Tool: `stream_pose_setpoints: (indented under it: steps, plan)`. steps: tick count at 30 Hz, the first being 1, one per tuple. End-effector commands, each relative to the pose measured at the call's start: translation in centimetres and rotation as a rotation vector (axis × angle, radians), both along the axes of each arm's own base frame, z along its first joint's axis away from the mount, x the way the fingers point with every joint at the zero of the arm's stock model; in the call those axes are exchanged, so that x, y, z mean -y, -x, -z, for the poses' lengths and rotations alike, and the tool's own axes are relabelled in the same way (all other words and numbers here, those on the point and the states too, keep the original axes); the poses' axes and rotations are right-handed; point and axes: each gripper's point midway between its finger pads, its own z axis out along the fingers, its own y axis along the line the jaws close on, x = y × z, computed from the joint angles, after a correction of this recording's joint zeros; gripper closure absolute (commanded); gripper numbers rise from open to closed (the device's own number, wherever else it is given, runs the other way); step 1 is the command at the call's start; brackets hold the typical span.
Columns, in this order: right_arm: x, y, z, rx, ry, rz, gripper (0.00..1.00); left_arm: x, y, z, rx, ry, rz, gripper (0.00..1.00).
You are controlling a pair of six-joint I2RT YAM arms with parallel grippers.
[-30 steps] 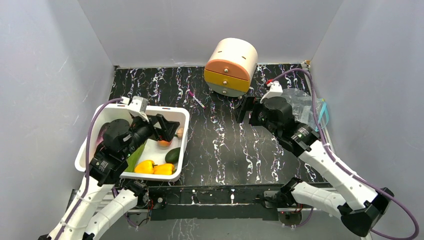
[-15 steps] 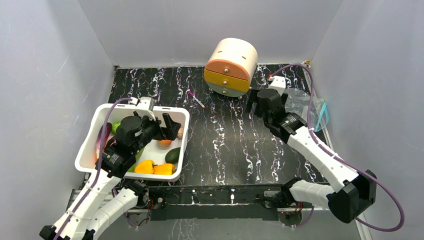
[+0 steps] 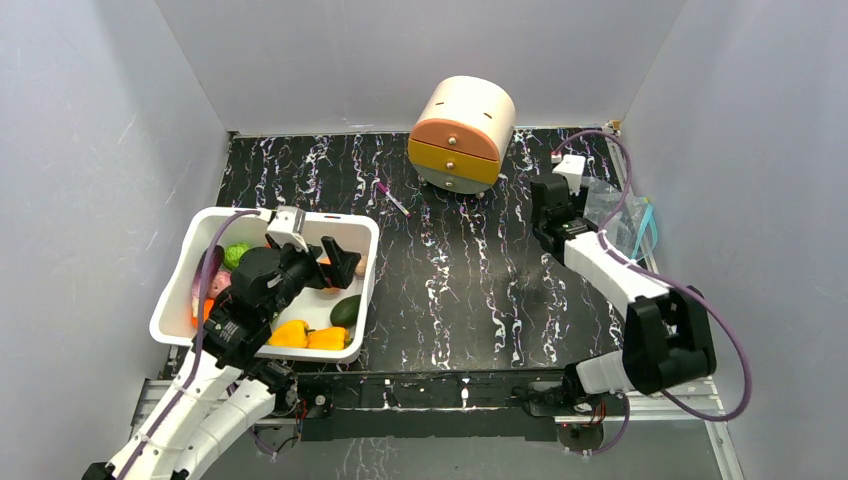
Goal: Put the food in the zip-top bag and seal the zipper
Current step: Pick up the zipper food storage bag at the center of the board.
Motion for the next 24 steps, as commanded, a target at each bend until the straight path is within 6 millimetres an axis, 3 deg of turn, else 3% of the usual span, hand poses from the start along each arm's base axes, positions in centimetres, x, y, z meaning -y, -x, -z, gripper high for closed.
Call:
stream_pose_setpoints:
  steps: [1, 11, 19, 24]
  plan:
    - [2.3, -2.4, 0.1, 0.041, 0.013, 0.056, 0.50, -0.3, -0.2, -1.4, 0.063, 0.035, -0.021, 0.02]
    - [3.9, -2.9, 6.2, -0.167, 0.034, 0.079, 0.55, -0.4, 0.1, -1.7, 0.115, 0.037, -0.007, 0.02]
    - [3.9, -2.8, 5.9, -0.181, 0.041, 0.072, 0.97, -0.1, 0.9, -2.3, 0.174, 0.012, 0.062, 0.02]
    - [2.7, -2.3, 5.1, -0.199, -0.022, 0.031, 1.00, 0.4, 1.7, -2.5, 0.223, 0.000, 0.126, 0.02]
